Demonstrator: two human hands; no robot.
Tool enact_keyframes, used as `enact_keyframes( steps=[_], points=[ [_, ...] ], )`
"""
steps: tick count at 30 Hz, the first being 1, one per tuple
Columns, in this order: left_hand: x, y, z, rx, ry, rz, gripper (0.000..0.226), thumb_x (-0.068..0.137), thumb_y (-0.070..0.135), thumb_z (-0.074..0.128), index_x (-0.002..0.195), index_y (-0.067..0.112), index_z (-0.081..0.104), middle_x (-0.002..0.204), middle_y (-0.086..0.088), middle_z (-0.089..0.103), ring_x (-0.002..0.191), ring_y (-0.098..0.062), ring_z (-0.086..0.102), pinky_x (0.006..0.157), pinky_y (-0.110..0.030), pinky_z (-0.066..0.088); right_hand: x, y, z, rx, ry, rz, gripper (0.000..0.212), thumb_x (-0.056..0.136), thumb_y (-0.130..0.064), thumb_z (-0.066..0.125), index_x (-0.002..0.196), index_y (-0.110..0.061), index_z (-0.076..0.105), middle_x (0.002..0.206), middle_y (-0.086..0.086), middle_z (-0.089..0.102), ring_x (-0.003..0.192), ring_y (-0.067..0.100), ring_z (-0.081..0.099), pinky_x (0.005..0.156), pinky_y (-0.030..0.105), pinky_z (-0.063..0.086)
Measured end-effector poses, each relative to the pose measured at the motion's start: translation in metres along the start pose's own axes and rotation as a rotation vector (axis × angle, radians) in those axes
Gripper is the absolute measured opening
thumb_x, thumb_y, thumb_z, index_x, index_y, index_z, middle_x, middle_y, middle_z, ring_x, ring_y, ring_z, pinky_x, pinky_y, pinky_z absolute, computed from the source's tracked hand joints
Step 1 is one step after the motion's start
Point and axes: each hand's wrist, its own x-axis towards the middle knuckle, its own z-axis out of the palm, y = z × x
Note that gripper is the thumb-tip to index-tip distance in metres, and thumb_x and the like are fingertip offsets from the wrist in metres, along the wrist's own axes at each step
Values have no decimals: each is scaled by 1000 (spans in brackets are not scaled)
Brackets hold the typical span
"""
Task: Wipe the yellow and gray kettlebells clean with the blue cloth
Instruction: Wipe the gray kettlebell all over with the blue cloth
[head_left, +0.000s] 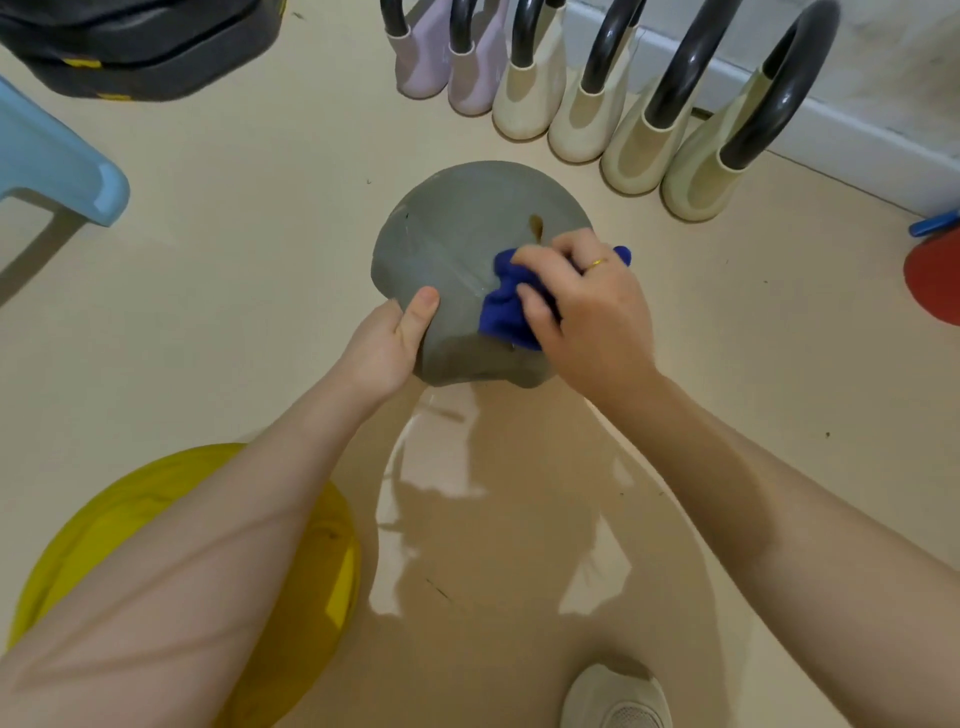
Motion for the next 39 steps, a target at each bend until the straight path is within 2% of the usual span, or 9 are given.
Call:
enact_keyframes(
  steps=[2, 7, 13, 19, 24, 30, 32, 35, 39],
  points=[
    [4, 1, 1, 9, 15, -15, 58, 96, 51, 26, 110, 5, 58, 104, -9, 62, 96, -25, 55, 83, -33, 41, -7, -5, 5, -8, 50, 94, 22, 83, -16, 52, 101, -10, 64, 92, 14, 59, 73, 33, 55, 59, 37, 47],
    [-4, -3, -5, -43, 1, 55, 61, 93, 56, 21, 119, 13, 57, 110, -1, 62, 101, -18, 55, 85, -28, 39, -20, -5, 8, -164, -132, -314, 21, 74, -7, 64, 94, -13, 66, 87, 12, 62, 61, 28, 50, 56, 30, 35],
    [3, -2, -1, -75, 2, 39, 73, 86, 66, 20, 116, 10, 57, 110, -3, 61, 101, -21, 54, 91, -34, 41, -7, 5, 5, 99, 106, 324, 23, 86, -15, 53, 109, -16, 61, 102, 7, 55, 87, 23, 55, 73, 38, 48],
    [-4, -16, -13, -41, -54, 109, 71, 78, 75, 14, 104, 23, 55, 100, 6, 61, 94, -12, 56, 79, -15, 40, -10, -8, 9, -1, -45, -110, 22, 85, -18, 49, 98, -11, 66, 90, 14, 59, 68, 33, 54, 60, 39, 48],
    [-4, -13, -14, -2, -85, 165, 83, 65, 91, 11, 97, 29, 55, 93, 20, 58, 87, 6, 55, 75, -3, 37, 37, 13, 5, 61, 93, 445, 26, 92, -24, 46, 115, -23, 58, 111, 5, 51, 101, 23, 50, 78, 24, 34],
    [-7, -18, -14, 15, -73, 174, 77, 71, 87, 12, 99, 28, 53, 94, 21, 56, 89, 13, 54, 74, 0, 35, 26, -7, 0, 78, -121, -112, 26, 85, -23, 51, 103, -16, 68, 91, 9, 58, 73, 27, 55, 63, 31, 44],
    [-7, -13, -12, 42, -62, 167, 61, 79, 78, 15, 92, 32, 52, 91, 23, 55, 86, 20, 52, 72, 1, 34, 38, 9, 4, 102, -79, 50, 27, 87, -26, 51, 109, -20, 66, 98, 9, 58, 81, 23, 54, 69, 26, 38],
    [-4, -5, -6, 35, -29, 133, 36, 90, 53, 18, 85, 39, 51, 87, 24, 55, 81, 13, 53, 70, -1, 35, 45, 28, 6, 161, 78, 485, 28, 92, -26, 49, 116, -24, 62, 108, 6, 57, 85, 7, 44, 69, 14, 26],
    [1, -6, -5, -70, -4, 102, 56, 88, 56, 19, 100, 20, 60, 97, 6, 64, 95, -11, 59, 85, -21, 44, 11, -8, 7, 144, 40, 161, 25, 87, -21, 54, 107, -16, 67, 96, 9, 58, 82, 21, 54, 71, 24, 39]
  ],
)
